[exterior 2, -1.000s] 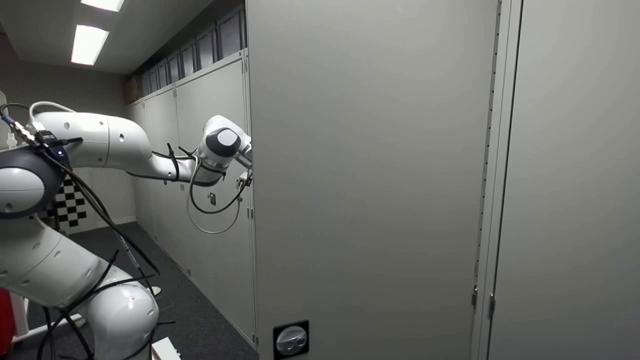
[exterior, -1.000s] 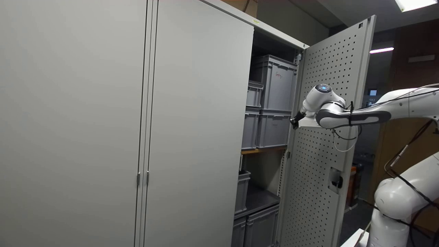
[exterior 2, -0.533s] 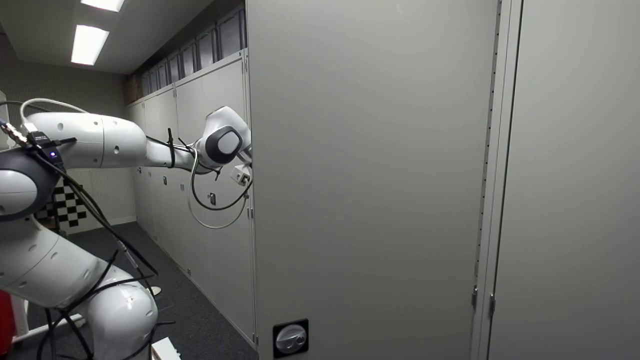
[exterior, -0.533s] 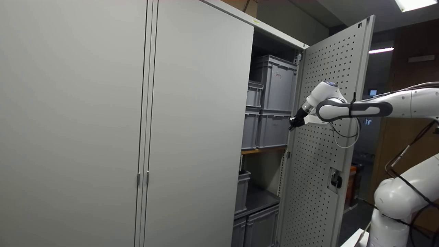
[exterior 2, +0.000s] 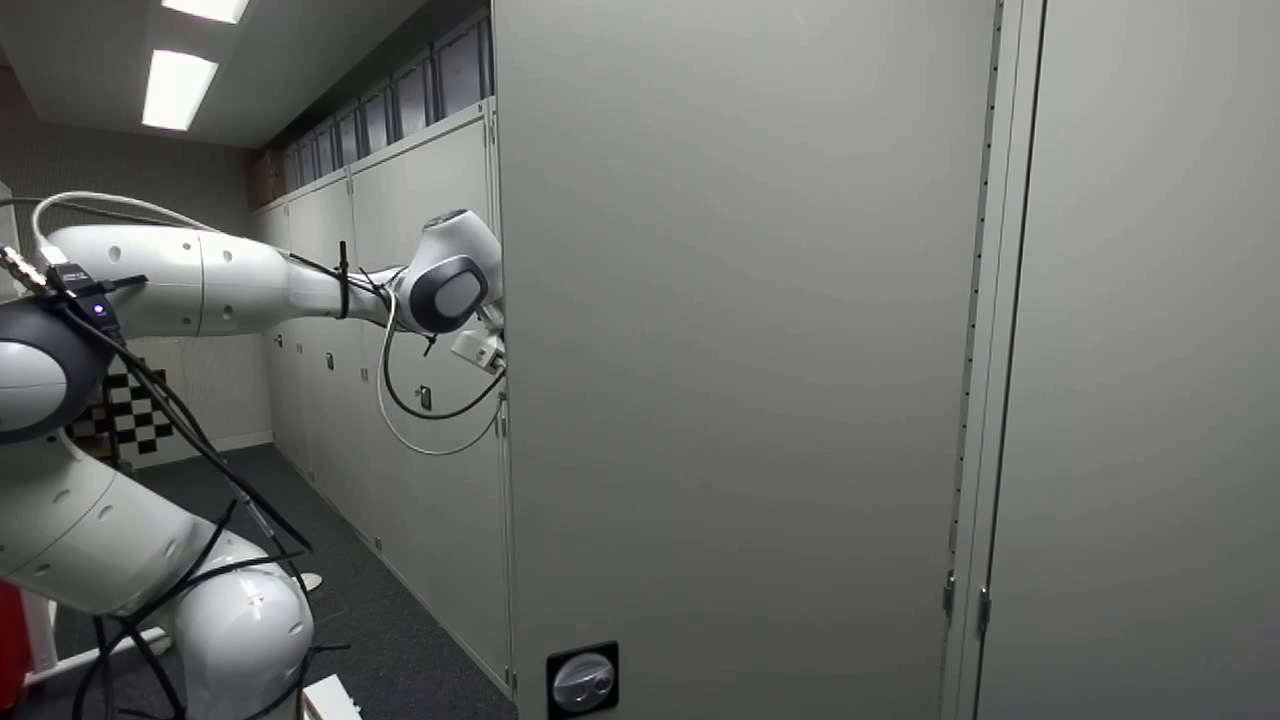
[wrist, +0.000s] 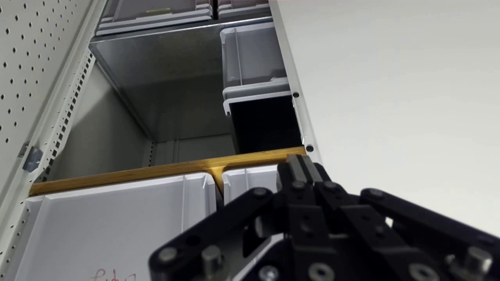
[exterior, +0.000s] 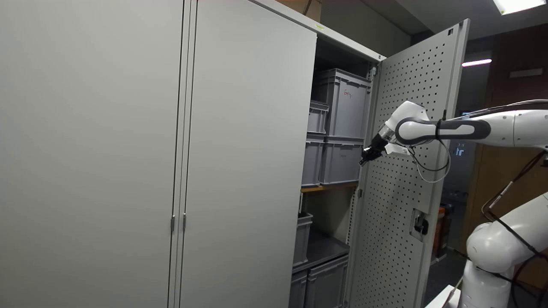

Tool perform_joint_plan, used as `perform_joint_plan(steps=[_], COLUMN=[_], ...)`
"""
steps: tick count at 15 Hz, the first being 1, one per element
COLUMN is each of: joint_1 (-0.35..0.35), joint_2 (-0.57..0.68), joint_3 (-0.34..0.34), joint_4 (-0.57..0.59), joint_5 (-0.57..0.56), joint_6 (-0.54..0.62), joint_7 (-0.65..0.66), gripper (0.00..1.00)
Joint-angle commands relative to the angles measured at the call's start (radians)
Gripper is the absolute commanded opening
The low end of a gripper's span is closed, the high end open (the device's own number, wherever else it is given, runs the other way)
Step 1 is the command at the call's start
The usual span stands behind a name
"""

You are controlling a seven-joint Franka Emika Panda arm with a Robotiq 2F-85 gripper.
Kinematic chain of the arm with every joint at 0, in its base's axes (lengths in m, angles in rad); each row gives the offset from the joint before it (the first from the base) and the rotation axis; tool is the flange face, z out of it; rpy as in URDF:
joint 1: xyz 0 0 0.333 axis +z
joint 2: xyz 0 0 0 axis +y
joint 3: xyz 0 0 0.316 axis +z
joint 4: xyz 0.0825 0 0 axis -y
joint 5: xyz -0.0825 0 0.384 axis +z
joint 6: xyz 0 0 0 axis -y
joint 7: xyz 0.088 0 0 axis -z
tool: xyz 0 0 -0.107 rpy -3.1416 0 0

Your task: Open the locker on the right

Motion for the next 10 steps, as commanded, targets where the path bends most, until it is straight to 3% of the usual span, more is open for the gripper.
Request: perform_joint_plan(steps=[1, 8, 9, 10], joint_1=[-0.009, -0.011, -0.012, -0.010], joint_2=[-0.017, -0.026, -0.027, -0.028], joint_3=[-0.002, -0.002, -0.002, -0.006], joint_4=[0.002, 0.007, 0.007, 0.007], joint_5=[0.075, 0.115, 0.118, 0.123], joint_6=[-0.077, -0.191, -0.195, -0.196], joint_7=[-0.109, -0.212, -0.217, -0.224], gripper=[0.00, 0.00, 0.26, 0.27])
